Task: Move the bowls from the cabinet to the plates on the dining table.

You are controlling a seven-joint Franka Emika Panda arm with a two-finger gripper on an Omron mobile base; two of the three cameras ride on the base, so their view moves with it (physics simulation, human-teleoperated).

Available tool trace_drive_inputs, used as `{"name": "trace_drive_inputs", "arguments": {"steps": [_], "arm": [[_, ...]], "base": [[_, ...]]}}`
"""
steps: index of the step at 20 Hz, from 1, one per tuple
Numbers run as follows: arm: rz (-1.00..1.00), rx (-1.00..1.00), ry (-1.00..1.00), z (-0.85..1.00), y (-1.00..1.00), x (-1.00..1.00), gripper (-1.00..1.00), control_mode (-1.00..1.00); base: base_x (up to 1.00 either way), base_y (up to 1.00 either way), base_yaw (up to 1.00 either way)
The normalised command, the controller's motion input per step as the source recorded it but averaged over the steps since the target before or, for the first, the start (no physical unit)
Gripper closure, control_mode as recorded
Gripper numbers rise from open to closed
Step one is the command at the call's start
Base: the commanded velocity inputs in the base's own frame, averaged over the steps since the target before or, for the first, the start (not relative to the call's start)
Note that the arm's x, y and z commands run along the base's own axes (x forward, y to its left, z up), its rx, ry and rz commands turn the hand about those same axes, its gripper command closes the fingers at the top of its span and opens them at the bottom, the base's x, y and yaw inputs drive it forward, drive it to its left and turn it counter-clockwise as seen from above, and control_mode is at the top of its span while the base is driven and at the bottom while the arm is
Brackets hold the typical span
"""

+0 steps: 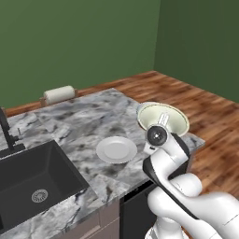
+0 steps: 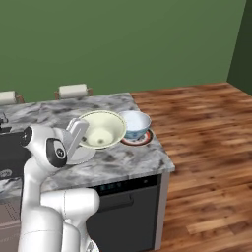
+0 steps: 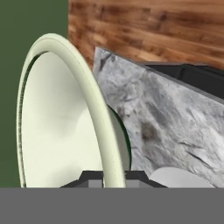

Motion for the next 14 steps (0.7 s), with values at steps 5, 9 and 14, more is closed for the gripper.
{"name": "trace_drive_inputs", "arguments": {"steps": [5,9,14], "arm": [[0.0,-0.04,0.0,-0.23,0.15,0.21,1.0,-1.0],[0.0,0.0,0.0,-0.13,0.21,0.07,1.0,-1.0],[0.0,0.0,0.0,0.0,0.1,0.0,1.0,-1.0]], "base": [[0.0,0.0,0.0],[0.0,0.0,0.0],[0.0,0.0,0.0]]}}
